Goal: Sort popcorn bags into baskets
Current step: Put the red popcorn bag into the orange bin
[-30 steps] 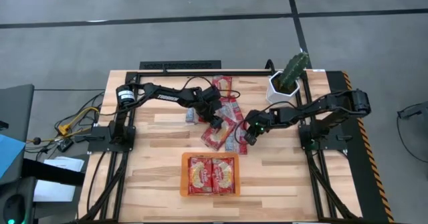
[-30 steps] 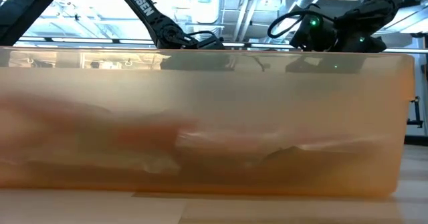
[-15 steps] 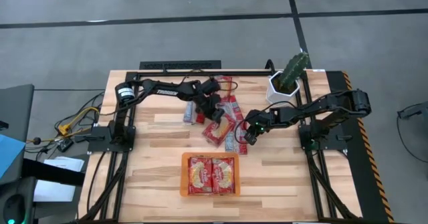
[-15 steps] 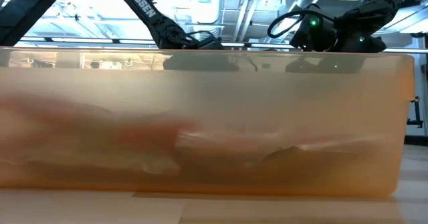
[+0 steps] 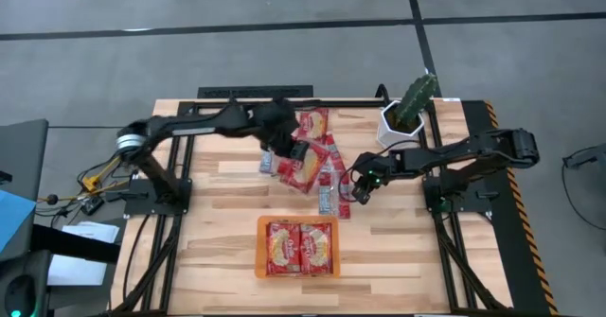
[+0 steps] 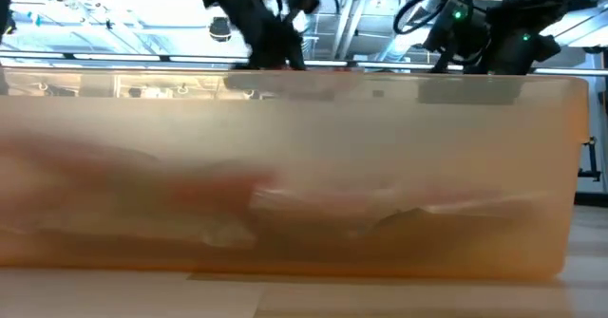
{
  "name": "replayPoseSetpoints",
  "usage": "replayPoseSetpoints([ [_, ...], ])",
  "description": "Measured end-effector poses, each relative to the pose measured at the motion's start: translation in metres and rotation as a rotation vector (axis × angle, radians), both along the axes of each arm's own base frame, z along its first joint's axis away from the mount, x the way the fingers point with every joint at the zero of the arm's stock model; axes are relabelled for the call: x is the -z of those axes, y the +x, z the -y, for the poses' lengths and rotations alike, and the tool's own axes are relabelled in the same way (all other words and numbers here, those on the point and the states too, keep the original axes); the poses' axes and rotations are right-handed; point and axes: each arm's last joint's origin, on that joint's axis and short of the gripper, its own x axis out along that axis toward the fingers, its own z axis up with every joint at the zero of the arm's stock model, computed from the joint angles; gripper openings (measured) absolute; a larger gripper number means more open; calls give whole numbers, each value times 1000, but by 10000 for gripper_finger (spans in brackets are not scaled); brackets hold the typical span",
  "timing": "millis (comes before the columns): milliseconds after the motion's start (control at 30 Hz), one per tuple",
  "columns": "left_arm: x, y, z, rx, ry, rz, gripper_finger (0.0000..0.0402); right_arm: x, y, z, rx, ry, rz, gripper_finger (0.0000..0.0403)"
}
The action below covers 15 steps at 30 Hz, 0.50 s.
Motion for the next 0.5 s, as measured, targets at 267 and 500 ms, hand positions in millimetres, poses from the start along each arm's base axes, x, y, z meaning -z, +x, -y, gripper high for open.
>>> replayPoseSetpoints([
  [267,-35,-10,97,-224,59,77,9,-29,-22,-2,3,16,64,37],
  [500,-4,1,168,-418,72,73,9,-48,-37,-3,-10,1,141,31],
])
